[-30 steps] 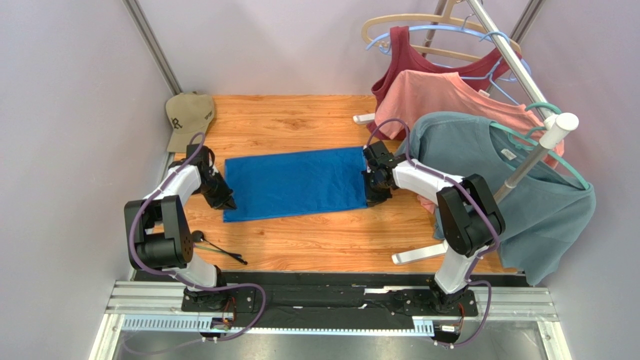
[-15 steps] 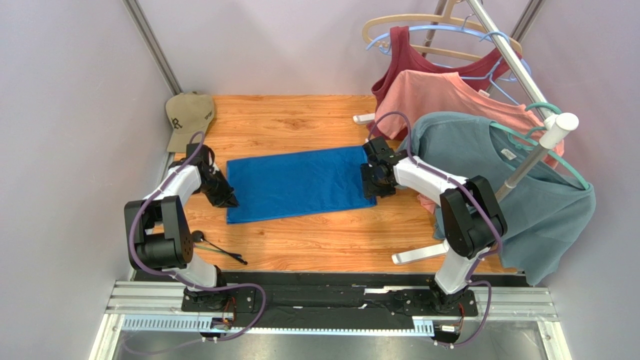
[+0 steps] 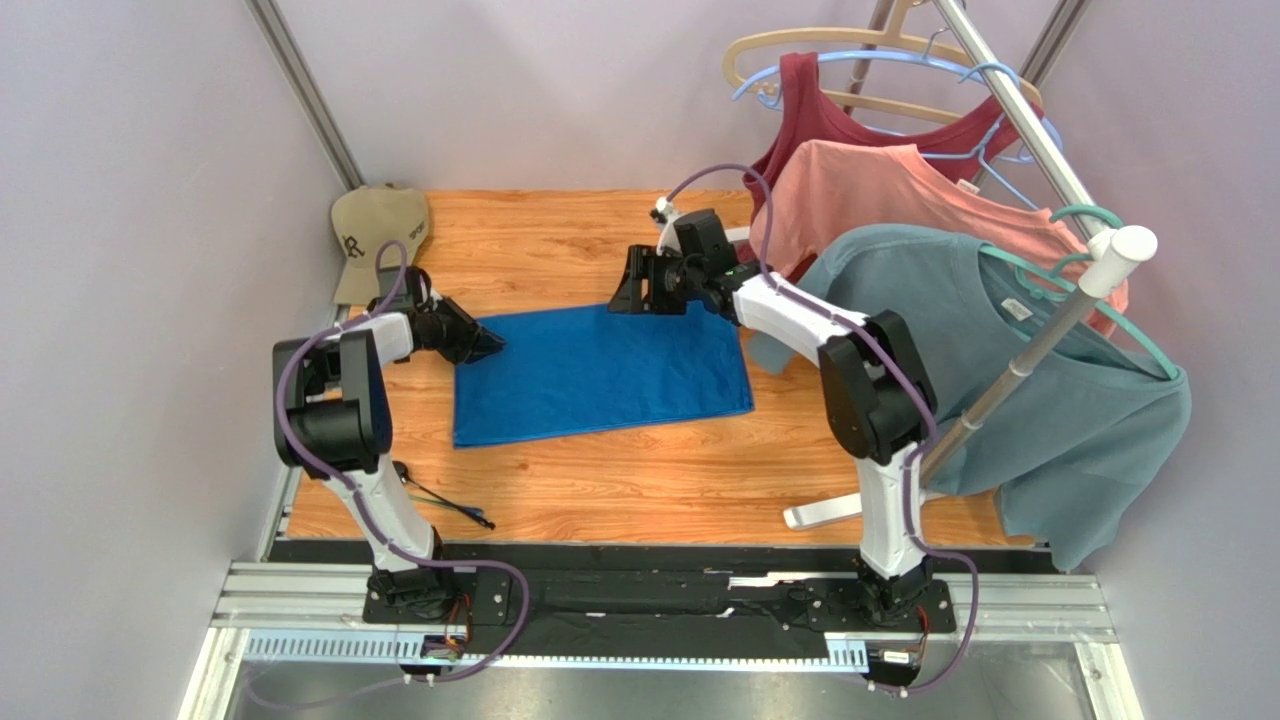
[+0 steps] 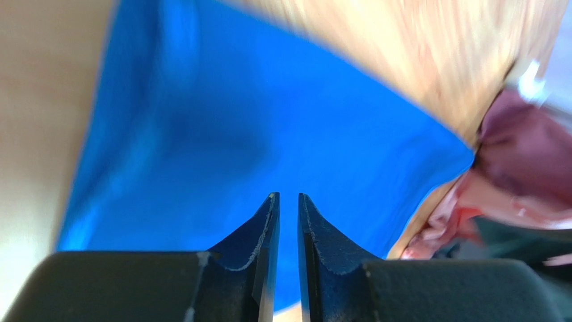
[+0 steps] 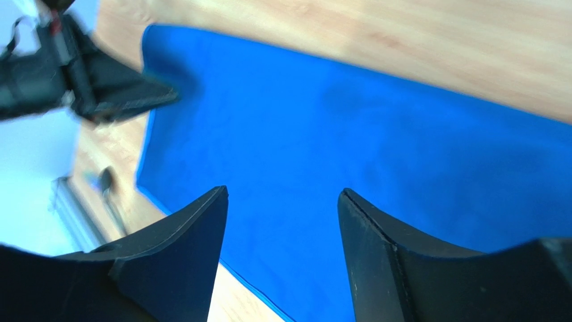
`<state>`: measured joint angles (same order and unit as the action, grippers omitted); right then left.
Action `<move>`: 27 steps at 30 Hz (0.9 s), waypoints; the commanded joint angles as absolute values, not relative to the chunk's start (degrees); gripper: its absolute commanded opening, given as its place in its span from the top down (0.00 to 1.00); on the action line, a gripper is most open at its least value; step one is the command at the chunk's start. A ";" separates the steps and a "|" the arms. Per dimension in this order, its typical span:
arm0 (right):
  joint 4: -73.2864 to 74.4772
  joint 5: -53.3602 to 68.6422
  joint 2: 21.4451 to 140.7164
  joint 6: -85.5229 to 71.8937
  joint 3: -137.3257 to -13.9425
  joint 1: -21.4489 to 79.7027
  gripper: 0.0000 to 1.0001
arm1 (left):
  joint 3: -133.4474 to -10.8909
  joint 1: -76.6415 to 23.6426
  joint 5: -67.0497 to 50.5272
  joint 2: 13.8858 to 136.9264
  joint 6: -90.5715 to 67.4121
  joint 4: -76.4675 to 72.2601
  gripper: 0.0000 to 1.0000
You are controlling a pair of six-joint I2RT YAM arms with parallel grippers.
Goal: Fold the napkin into a case and place the utensils inside
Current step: Smooth out the rectangle-folded napkin at the center of the board.
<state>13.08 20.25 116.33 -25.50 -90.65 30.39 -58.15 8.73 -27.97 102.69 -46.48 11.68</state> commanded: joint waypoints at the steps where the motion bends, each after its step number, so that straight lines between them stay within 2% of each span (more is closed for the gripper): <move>1: 2.66 32.95 122.43 -32.51 -89.66 30.15 0.36 | -62.57 10.81 -29.44 106.43 -50.01 4.58 0.76; 8: -5.53 38.40 125.42 -36.38 -80.69 28.92 0.38 | -64.51 13.88 -30.67 112.23 -51.67 2.29 0.74; 18: -2.12 37.79 124.98 -33.75 -76.55 26.37 0.39 | -70.04 18.19 -30.15 118.82 -54.23 6.67 0.69; 19: -1.59 37.79 124.72 -33.23 -76.55 26.28 0.39 | -70.14 18.19 -29.89 118.92 -55.53 6.33 0.65; 24: -0.18 37.09 122.79 -32.08 -76.03 26.10 0.39 | -75.32 18.46 -28.83 122.25 -60.97 12.12 0.61; 25: -0.18 37.18 122.44 -32.08 -76.11 26.28 0.39 | -74.80 18.63 -28.74 122.17 -62.65 11.69 0.57; 27: 1.83 37.18 121.65 -32.08 -76.81 26.37 0.38 | -71.13 20.03 -30.84 121.21 -68.08 4.54 0.57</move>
